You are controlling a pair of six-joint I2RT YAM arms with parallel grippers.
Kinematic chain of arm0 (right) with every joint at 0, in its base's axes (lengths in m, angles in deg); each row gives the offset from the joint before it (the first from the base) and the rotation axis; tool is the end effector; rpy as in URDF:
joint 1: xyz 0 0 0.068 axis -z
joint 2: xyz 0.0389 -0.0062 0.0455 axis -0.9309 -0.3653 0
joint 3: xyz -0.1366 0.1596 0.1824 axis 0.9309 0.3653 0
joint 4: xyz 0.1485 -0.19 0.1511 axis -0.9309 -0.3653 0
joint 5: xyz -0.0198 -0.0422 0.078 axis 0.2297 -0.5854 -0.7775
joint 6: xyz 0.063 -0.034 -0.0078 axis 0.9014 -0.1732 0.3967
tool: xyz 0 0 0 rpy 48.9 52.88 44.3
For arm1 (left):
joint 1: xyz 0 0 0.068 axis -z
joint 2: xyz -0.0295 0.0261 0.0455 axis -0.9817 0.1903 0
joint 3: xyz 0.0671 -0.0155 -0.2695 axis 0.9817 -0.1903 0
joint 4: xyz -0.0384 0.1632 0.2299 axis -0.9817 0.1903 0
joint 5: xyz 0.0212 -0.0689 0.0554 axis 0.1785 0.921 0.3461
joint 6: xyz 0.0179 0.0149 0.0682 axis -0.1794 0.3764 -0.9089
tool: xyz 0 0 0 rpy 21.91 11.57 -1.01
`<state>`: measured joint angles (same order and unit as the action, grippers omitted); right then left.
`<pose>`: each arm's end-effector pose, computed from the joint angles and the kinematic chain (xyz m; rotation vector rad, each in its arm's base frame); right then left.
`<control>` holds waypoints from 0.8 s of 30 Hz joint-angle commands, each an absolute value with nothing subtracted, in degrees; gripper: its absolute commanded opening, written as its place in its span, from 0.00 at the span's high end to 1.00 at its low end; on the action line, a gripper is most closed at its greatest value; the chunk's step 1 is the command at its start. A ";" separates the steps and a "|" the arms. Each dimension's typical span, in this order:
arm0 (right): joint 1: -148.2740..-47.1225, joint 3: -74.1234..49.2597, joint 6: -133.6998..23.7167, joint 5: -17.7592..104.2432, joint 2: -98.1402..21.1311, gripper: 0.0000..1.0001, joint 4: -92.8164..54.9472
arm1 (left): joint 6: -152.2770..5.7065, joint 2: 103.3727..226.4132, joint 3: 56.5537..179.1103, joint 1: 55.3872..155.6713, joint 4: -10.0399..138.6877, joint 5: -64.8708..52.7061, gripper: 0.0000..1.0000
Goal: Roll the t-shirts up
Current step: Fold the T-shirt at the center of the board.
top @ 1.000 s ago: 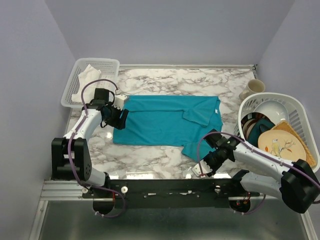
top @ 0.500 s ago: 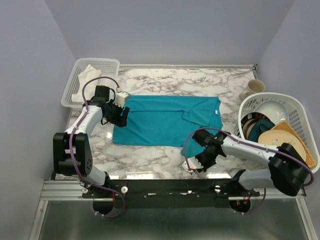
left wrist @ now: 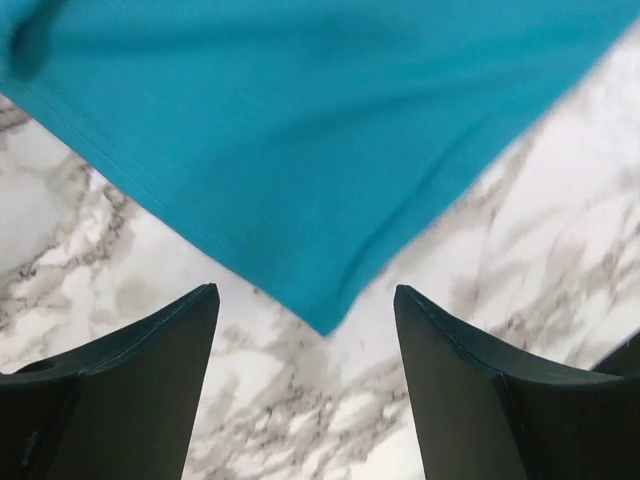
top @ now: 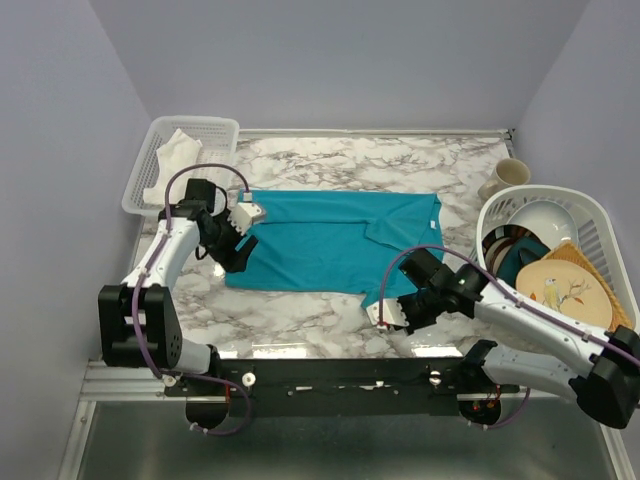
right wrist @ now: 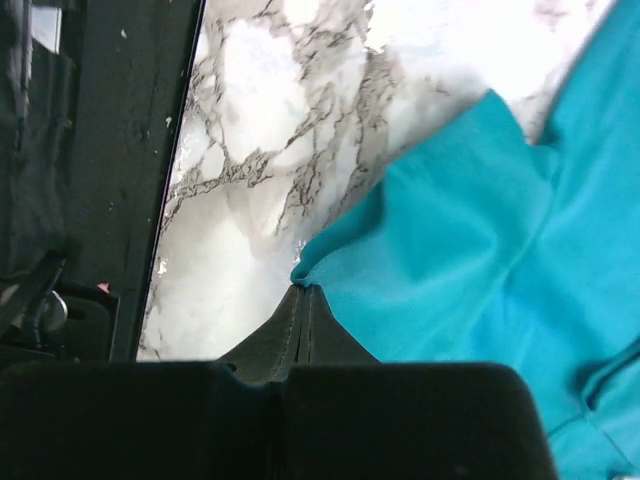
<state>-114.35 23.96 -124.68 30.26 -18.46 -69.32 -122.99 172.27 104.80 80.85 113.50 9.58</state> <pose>0.1247 0.1584 0.1811 -2.2871 1.5483 0.4346 0.2986 -0.0337 0.2065 1.0018 2.4751 -0.3959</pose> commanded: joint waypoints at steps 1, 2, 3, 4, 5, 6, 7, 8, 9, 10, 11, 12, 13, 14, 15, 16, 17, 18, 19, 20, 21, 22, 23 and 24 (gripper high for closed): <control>-114.63 21.89 -116.22 30.40 -14.04 0.99 -75.20 | -147.68 165.17 100.60 80.00 128.20 7.72 0.20; -114.63 22.24 -115.43 31.19 -13.59 0.99 -75.12 | -150.06 164.64 99.90 79.74 129.08 7.37 0.20; -114.63 22.85 -114.55 31.54 -13.32 0.99 -74.68 | -155.74 164.11 98.76 79.65 130.75 7.28 0.20; -114.63 22.95 -113.50 31.72 -13.24 0.99 -74.42 | -158.14 163.50 98.40 79.56 131.37 7.36 0.19; -114.63 23.04 -112.96 31.98 -13.41 0.99 -74.24 | -160.51 163.40 97.96 79.56 131.64 7.45 0.19; -114.63 23.04 -112.35 32.16 -13.67 0.99 -73.80 | -162.37 163.40 97.26 79.56 131.99 7.63 0.19; -114.63 23.04 -111.30 32.25 -14.02 0.99 -73.54 | -165.17 163.84 96.91 79.56 131.73 7.89 0.19; -114.63 23.04 -110.94 32.42 -14.37 0.99 -73.45 | -165.98 164.28 96.82 79.56 131.47 8.15 0.20; -114.63 22.95 -110.68 32.51 -14.72 0.99 -73.45 | -166.60 164.89 96.90 79.56 131.12 8.42 0.20; -114.71 22.95 -110.41 32.51 -14.64 0.99 -73.53 | -167.13 166.46 97.16 79.56 130.85 8.59 0.20; -114.71 23.04 -110.50 32.95 -14.47 0.99 -73.45 | -167.04 167.26 97.34 79.56 130.24 8.60 0.21; -114.71 23.04 -110.41 33.13 -14.20 0.99 -73.71 | -166.26 167.88 96.99 79.56 127.19 7.90 0.22; -114.63 22.95 -110.58 33.30 -14.20 0.99 -73.88 | -165.82 168.58 96.56 79.47 125.33 7.28 0.22; -114.71 22.86 -110.76 33.30 -14.11 0.99 -74.15 | -165.55 168.76 96.12 79.56 123.75 6.84 0.22; -114.63 22.77 -110.76 33.30 -14.11 0.99 -74.58 | -165.64 168.85 95.68 79.56 121.47 6.23 0.22; -114.63 22.60 -110.67 33.22 -14.03 0.99 -74.76 | -165.64 169.46 95.59 79.56 121.01 6.22 0.22; -114.63 22.68 -110.67 33.04 -14.11 0.99 -74.85 | -165.98 169.82 95.67 79.56 121.27 6.22 0.23; -114.63 22.68 -110.67 33.04 -14.03 0.99 -74.94 | -166.34 170.34 96.37 79.56 122.05 6.22 0.24; -114.63 22.68 -110.59 33.13 -14.03 0.99 -74.94 | -166.25 171.48 96.38 79.56 122.24 6.22 0.26; -114.63 22.95 -110.50 33.30 -14.03 0.99 -74.85 | -166.16 171.92 96.29 79.56 122.06 5.79 0.27; -114.63 22.95 -110.50 33.39 -14.03 0.99 -74.68 | -166.25 172.36 95.68 79.56 121.11 5.26 0.31; -114.63 23.04 -110.41 33.57 -14.03 0.99 -74.42 | -166.34 172.89 95.24 79.56 120.40 4.12 0.33; -114.63 23.12 -110.24 33.92 -13.94 0.99 -74.33 | -166.43 173.07 94.71 79.47 119.52 3.77 0.36; -114.71 23.04 -110.15 34.01 -14.02 0.99 -74.33 | -166.43 173.16 93.84 79.56 118.30 3.50 0.40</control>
